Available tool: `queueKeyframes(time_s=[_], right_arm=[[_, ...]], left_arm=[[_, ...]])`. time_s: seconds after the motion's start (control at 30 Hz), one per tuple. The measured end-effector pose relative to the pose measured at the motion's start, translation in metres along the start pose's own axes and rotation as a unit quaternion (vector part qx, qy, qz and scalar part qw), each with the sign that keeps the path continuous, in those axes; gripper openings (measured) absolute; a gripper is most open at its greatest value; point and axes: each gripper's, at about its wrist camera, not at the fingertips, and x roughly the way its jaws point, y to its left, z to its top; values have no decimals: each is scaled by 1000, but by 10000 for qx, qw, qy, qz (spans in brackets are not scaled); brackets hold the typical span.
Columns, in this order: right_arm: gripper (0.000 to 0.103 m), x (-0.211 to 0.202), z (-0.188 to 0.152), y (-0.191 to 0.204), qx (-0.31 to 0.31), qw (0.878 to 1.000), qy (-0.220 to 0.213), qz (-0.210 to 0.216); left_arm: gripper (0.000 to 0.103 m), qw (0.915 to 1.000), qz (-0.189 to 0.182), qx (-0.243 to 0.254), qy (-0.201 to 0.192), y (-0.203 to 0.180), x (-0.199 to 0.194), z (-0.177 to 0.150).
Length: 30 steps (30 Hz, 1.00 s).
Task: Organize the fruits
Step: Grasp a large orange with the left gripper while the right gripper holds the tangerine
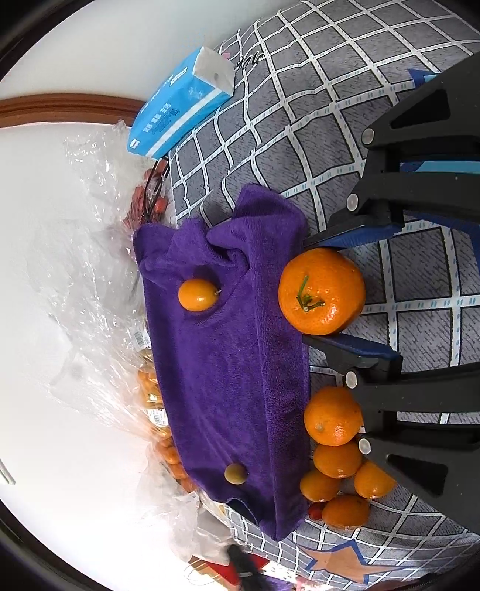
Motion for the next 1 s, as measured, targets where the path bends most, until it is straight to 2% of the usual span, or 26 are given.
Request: queueKeyframes(time_s=[0.1,0.33,0.4,0.47,0.63,0.83,0.9,0.97,1.0], right_arm=[[43,-4,-1,-1,1,10000,-80,-4],[43,-11,-2,0,-29,9997,-230,18],[43,-11,-1,0,-17,9997,-241,23],[43,-11,-1,-1,10,9997,-244,23],[43,-11,-2,-2,29,9997,-232,16],[43,-11,-2,-2,17,9997,-234,31],[43,-9,-2,-2,37,9998,-208,45],[43,-8,-1,-4,55,9998,-190,68],[43,-8,-1,-4,59,9998,-185,75]], left_arm=[[47,9993,-85,-121,349,5,6,-18],[48,9981,-265,-113,546,-2,7,-39],[52,9961,-431,-144,752,-5,11,-44],[53,9954,-555,-235,745,-6,10,-48],[53,9946,-704,6,766,-18,5,-52],[53,9939,-480,279,954,-30,20,-58],[53,9949,-361,337,885,-31,23,-58],[53,9957,-420,288,775,-28,21,-59],[47,9956,-501,244,747,-26,20,-59]])
